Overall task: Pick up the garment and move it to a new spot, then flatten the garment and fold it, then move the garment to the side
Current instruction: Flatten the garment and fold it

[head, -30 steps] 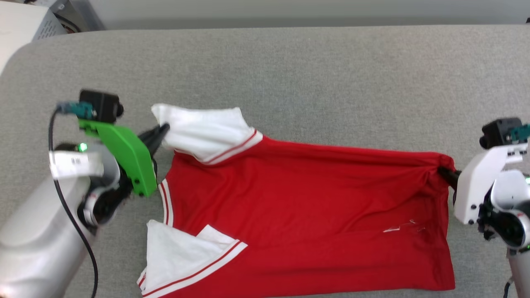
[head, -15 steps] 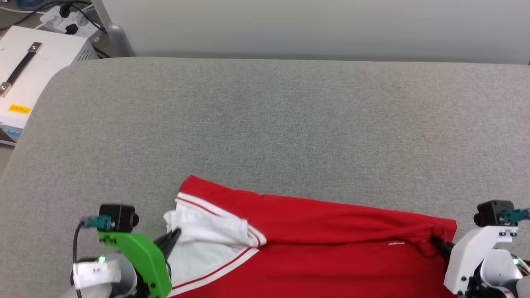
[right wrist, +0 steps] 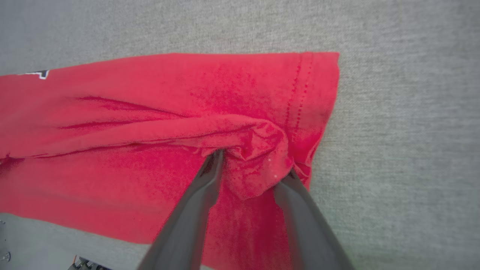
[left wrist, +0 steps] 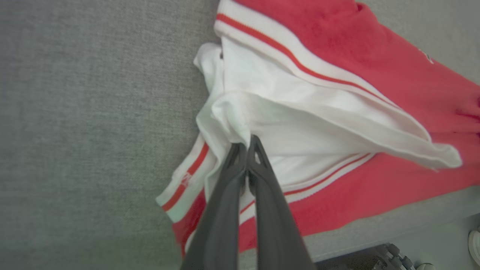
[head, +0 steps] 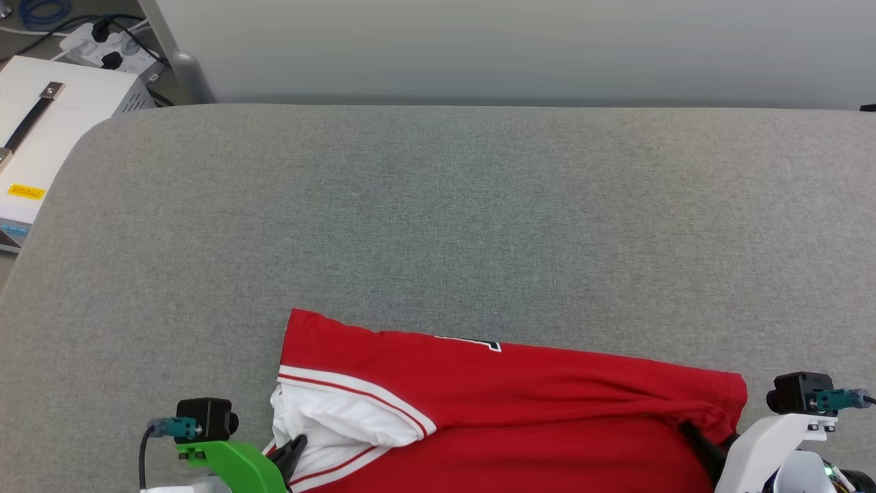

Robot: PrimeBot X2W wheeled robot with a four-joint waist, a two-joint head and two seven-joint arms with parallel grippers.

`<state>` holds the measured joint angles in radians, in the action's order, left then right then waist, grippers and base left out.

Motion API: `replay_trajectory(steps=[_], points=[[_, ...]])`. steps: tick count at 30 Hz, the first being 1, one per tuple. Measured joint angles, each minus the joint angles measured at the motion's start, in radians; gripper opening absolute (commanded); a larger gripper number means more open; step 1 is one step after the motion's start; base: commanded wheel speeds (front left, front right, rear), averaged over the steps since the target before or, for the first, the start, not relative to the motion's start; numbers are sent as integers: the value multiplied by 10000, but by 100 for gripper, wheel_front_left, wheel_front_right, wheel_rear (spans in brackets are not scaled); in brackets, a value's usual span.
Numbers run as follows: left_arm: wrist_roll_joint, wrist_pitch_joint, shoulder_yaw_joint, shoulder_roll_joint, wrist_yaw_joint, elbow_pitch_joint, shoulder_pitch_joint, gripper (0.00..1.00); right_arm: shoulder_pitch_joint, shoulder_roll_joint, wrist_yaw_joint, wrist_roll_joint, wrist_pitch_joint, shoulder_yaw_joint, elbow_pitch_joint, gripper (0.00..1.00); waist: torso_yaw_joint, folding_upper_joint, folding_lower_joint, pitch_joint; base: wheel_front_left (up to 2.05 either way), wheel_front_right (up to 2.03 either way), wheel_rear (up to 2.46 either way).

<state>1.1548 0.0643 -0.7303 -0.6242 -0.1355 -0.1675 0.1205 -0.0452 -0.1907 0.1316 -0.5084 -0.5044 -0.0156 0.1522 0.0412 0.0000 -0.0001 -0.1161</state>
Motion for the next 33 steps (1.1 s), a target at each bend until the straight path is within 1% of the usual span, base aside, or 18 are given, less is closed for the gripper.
replay_trajectory(steps=[4, 7, 11, 16, 20, 22, 23, 25, 30, 33], points=[[-65, -506, 25, 349, 334, -341, 50, 100, -185, 148, 6, -19, 531, 123, -171, 100, 8, 0, 0, 56, 0, 0, 0], [-261, -1014, 98, 410, 359, -401, 110, 100, -337, 96, 2, -12, 719, 136, -453, 100, -14, 0, 0, 140, 0, 0, 0], [-817, -1760, 263, 418, 334, -142, 376, 100, -362, -90, -2, 132, 880, 27, -1091, 100, -48, 0, 0, 227, 0, 0, 0], [-1486, -2531, 441, 376, 2, 270, 654, 100, -360, -86, 0, 316, 633, -493, -1707, 100, -51, 0, 0, 300, 0, 0, 0], [-2157, -2972, 644, 382, -405, 514, 745, 100, -364, -192, -2, 514, -31, -1060, -1858, 100, -3, 0, 0, 371, 0, 0, 0], [-2614, -3112, 825, 464, -631, 633, 766, 100, -370, -286, -2, 589, -380, -1306, -1860, 100, 36, 0, 0, 399, 0, 0, 0], [-3246, -3191, 1104, 658, -828, 846, 767, 100, -393, -349, -2, 654, -757, -1534, -1854, 100, 125, 0, 0, 388, 0, 0, 0], [-3678, -3195, 1413, 838, -974, 1001, 764, 100, -394, -366, -2, 652, -905, -1557, -1843, 100, 181, 0, 0, 350, 0, 0, 0], [-4813, -3202, 2320, 1361, -1035, 1540, 628, 100, -355, -336, -2, 539, -1116, -1394, -1553, 100, 318, 0, 0, 163, 0, 0, 0], [-5218, -3202, 2621, 1628, -980, 1714, 377, 100, -340, -272, -2, 395, -1275, -1170, -1277, 100, 432, 0, 0, 49, 0, 0, 0]])
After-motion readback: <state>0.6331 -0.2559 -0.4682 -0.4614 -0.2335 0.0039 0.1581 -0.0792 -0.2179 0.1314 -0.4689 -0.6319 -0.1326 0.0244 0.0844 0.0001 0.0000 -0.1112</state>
